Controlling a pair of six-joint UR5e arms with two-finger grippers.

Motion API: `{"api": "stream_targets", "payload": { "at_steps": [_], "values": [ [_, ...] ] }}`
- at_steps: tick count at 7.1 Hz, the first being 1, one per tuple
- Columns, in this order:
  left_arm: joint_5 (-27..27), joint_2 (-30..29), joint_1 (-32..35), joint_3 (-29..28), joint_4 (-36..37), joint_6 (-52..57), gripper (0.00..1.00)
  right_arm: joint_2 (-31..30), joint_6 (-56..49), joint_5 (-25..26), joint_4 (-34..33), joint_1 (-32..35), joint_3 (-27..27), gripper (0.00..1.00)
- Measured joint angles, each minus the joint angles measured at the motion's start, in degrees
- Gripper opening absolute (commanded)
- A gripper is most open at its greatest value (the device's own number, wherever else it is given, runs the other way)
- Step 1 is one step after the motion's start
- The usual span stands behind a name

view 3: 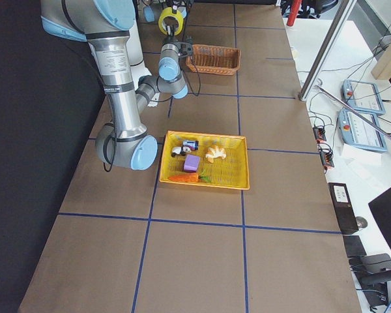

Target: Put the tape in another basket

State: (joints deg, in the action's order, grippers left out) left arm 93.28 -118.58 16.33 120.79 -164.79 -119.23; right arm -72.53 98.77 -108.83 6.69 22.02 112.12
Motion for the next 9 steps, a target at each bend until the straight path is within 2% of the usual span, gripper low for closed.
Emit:
{"api": "stream_targets", "payload": {
  "at_steps": [5,7,9],
  "values": [
    [0.08,0.60,0.99,1.66,-0.06,0.14,0.00,-0.66,0.02,-1.12,0.21,0.82,0.03,1.00],
    [0.39,1.47,4.16,1.94,0.05,0.33,0.00,-1.82,0.15,-1.53,0.45,1.48,0.17,1.00],
    [1.47,3.92,7.47,1.50,0.54,0.91,0.00,-4.58,0.25,-3.71,-1.70,4.91,0.18,1.00]
  ]
}}
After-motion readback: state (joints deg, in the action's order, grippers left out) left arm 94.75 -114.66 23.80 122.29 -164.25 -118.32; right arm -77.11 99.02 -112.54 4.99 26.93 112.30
